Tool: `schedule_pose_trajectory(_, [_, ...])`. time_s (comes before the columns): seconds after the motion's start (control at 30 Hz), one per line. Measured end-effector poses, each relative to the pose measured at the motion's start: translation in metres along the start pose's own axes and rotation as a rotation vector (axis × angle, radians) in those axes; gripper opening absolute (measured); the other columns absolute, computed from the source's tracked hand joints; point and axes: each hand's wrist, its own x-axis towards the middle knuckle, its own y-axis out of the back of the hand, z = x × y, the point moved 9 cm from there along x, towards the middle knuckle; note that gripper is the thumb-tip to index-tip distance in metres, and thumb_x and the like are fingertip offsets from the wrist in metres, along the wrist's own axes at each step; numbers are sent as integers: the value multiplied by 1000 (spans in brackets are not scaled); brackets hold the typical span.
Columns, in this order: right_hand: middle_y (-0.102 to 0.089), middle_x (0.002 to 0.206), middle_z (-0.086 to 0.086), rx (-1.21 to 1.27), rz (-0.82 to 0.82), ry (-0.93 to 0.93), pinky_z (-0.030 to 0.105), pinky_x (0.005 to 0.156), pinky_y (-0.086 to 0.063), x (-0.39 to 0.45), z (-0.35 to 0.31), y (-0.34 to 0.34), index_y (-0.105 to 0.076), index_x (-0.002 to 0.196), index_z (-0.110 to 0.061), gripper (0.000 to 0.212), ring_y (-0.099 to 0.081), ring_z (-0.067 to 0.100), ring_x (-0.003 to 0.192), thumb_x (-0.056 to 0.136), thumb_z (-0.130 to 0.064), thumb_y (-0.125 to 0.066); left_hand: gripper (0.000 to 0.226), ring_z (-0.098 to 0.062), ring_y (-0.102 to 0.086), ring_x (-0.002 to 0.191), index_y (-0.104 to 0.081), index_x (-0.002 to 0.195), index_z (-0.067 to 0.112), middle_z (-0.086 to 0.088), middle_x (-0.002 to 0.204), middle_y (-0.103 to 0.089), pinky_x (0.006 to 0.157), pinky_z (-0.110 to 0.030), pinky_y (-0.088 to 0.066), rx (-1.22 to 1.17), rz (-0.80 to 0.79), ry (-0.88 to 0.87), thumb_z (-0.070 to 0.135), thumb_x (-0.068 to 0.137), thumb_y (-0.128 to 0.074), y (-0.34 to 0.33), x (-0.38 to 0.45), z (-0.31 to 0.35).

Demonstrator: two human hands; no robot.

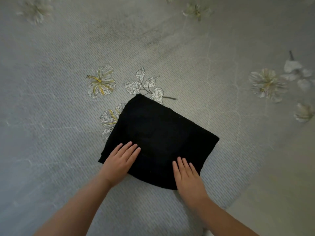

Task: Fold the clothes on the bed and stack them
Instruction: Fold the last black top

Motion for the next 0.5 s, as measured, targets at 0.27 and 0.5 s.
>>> schedule_pose_trajectory(0.27, [4,154,18,10,-21,53,32,115,2,1,63,73,10,142,0,66,-1,26,143,93,5,-33,60,-30,-70,75,-70,88,-7,-18,87,-72,53,-42,-54,58,-11,-8,-12,29,-83,76,56,12])
schedule_pose_trajectory(0.5, [0,155,15,25,256,-140,26,114,0,-55,220,201,5,144,-1,66,-5,21,143,91,2,-33,67,-30,-38,131,-26,138,-7,-24,145,-30,107,-29,-30,175,19,-83,-4,81,-59,191,195,98])
